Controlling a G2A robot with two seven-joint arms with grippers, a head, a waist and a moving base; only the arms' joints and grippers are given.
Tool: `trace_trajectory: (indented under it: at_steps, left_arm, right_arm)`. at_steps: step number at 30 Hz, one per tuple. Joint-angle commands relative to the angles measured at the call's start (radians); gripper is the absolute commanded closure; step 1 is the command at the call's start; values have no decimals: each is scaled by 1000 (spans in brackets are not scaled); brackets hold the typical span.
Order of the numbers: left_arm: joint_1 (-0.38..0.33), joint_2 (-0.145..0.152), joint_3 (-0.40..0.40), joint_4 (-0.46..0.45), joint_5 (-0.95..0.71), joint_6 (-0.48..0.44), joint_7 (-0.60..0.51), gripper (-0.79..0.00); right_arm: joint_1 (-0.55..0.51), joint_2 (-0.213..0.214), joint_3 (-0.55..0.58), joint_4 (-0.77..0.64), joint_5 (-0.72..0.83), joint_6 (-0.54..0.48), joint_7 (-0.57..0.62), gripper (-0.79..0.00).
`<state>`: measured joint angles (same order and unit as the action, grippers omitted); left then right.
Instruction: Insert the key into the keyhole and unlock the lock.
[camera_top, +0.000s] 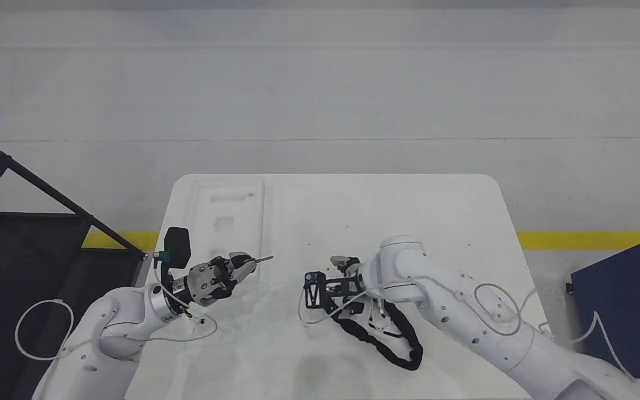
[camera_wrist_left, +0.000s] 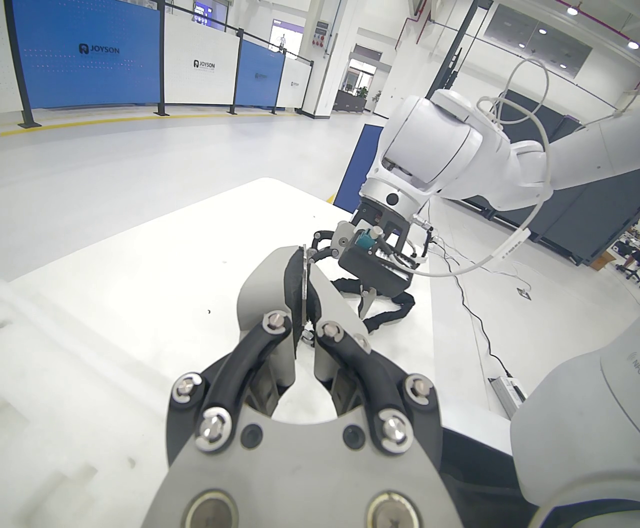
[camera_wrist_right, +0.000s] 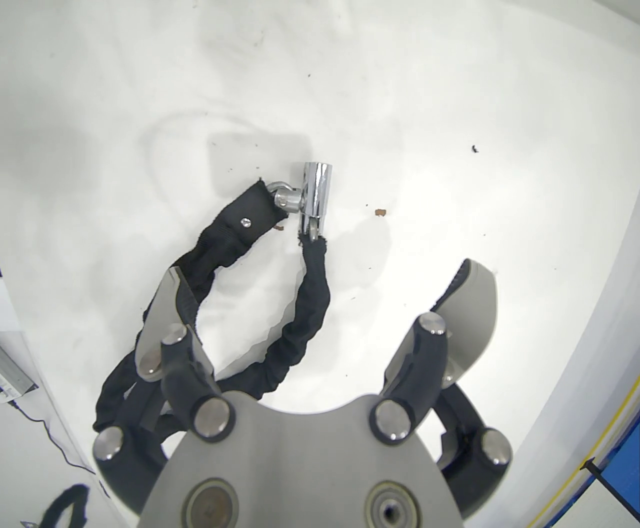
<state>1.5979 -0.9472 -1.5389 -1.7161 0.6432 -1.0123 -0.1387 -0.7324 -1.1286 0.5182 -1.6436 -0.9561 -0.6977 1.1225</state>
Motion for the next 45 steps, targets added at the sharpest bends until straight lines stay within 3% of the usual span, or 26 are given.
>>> trace_trajectory:
  at_steps: [1, 3, 5, 7, 11, 15, 17, 20, 45]
  left_arm:
    - [0, 0, 0, 0, 0, 0, 0, 0]
    - [0, 0, 0, 0, 0, 0, 0, 0]
    - [0, 0, 0, 0, 0, 0, 0, 0]
    - [0, 0, 0, 0, 0, 0, 0, 0]
    - [0, 0, 0, 0, 0, 0, 0, 0]
    - [0, 0, 0, 0, 0, 0, 0, 0]
    - [0, 0, 0, 0, 0, 0, 0, 0]
    - [0, 0, 0, 0, 0, 0, 0, 0]
    - [0, 0, 0, 0, 0, 0, 0, 0]
  right_arm:
    - [21, 8, -23, 10, 29, 7, 7, -785]
    - [40, 14, -42, 19, 54, 10, 10, -785]
    - [53, 18, -56, 24, 68, 12, 12, -717]
    - [66, 22, -69, 26, 79, 15, 15, -699]
    - [77, 26, -86, 36, 80, 17, 17, -536]
    - [78, 24, -94, 52, 65, 16, 16, -453]
    - [77, 20, -99, 64, 46, 20, 11, -462]
    - [77, 15, -103, 81, 25, 23, -4, -391]
    - [82, -41, -123, 169, -51, 35, -85, -360]
